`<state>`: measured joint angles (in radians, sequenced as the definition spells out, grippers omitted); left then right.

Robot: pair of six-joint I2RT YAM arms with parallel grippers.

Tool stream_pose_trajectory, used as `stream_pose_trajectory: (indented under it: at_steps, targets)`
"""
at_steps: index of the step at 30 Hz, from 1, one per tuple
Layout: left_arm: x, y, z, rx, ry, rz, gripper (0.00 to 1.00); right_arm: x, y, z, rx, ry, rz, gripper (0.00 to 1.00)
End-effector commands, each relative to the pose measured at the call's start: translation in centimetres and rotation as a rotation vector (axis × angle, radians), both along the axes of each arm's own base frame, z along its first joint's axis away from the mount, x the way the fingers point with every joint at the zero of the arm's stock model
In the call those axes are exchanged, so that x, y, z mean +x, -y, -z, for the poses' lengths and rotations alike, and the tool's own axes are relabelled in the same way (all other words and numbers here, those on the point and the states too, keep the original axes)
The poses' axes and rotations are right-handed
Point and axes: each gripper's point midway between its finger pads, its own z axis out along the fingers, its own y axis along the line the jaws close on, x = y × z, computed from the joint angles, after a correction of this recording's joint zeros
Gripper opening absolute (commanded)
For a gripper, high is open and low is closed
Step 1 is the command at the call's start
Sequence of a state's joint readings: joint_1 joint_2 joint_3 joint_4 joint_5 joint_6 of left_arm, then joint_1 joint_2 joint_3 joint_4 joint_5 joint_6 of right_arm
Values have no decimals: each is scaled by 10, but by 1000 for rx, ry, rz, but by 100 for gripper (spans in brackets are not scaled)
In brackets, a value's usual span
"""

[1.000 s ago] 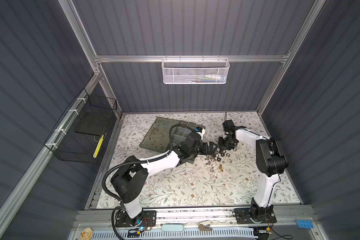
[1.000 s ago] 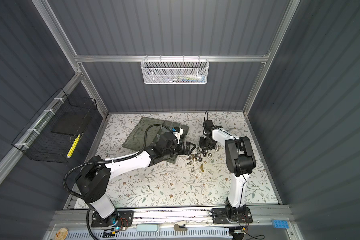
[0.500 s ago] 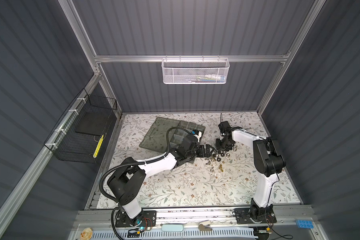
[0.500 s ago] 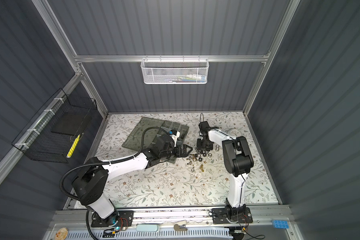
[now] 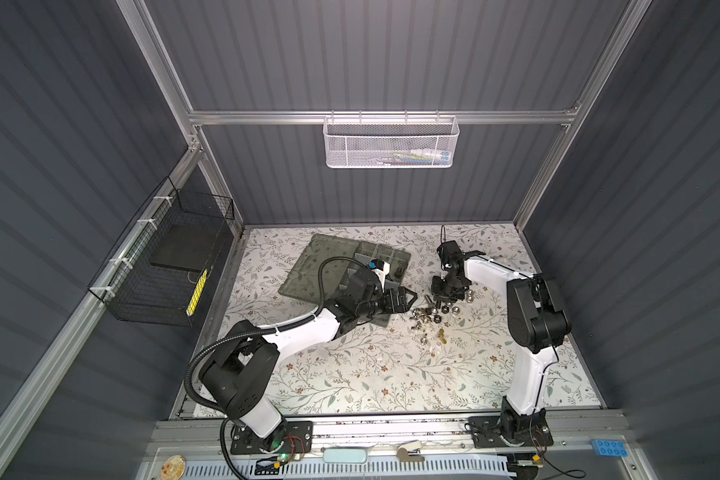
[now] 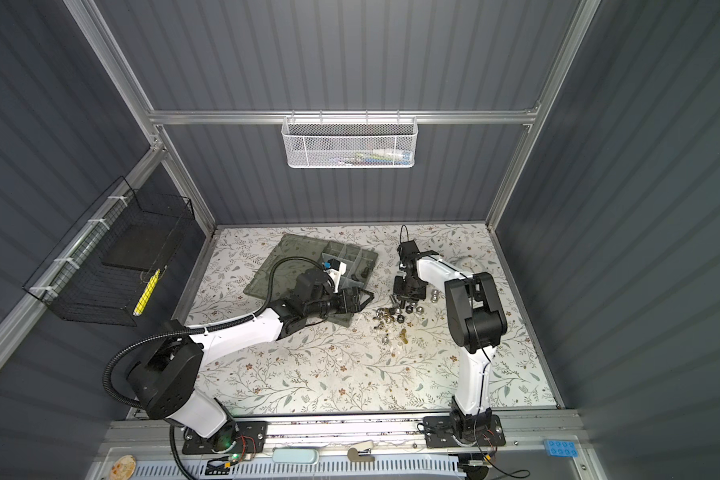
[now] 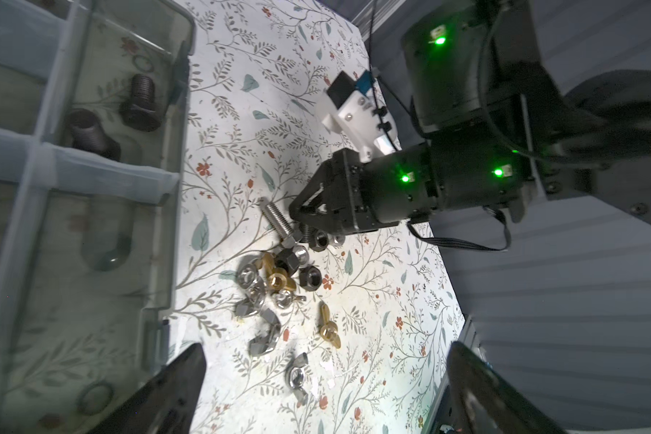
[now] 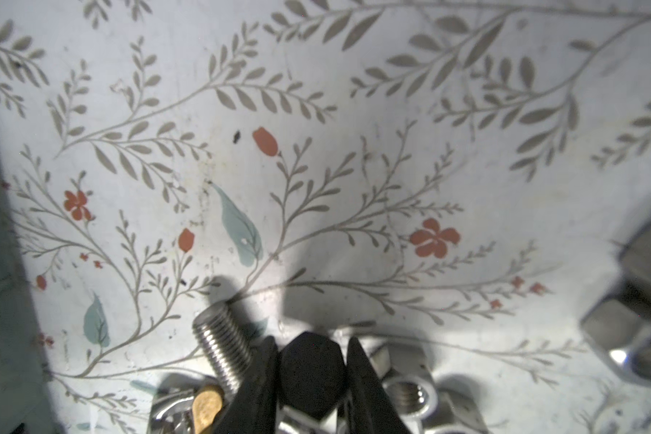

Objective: Sort the screws and nuts into containers
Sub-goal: 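Lift the black bolt with the right gripper and carry it over the box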

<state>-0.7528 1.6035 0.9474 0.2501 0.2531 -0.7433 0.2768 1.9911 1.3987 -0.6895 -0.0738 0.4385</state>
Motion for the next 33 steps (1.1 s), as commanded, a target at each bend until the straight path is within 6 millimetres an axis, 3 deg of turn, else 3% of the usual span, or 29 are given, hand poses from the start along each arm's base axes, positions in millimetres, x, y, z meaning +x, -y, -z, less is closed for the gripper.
stream_pose_trajectory:
  at_steps: [1,8,16,27,33]
  targets:
    - [-2,-4,-10,-50,-18,26,100,5,-6,-30,44,21,58,17]
    - [-8,-4,-22,-92,-44,86,100,8,-28,-65,164,-2,125,15]
    - [0,-13,-30,-121,-97,102,100,28,-53,-83,238,41,121,15]
    - [34,-36,-43,-201,-171,78,100,85,-92,-131,353,213,44,16]
    - [58,-47,-50,-243,-185,39,100,105,-107,-124,354,251,5,17]
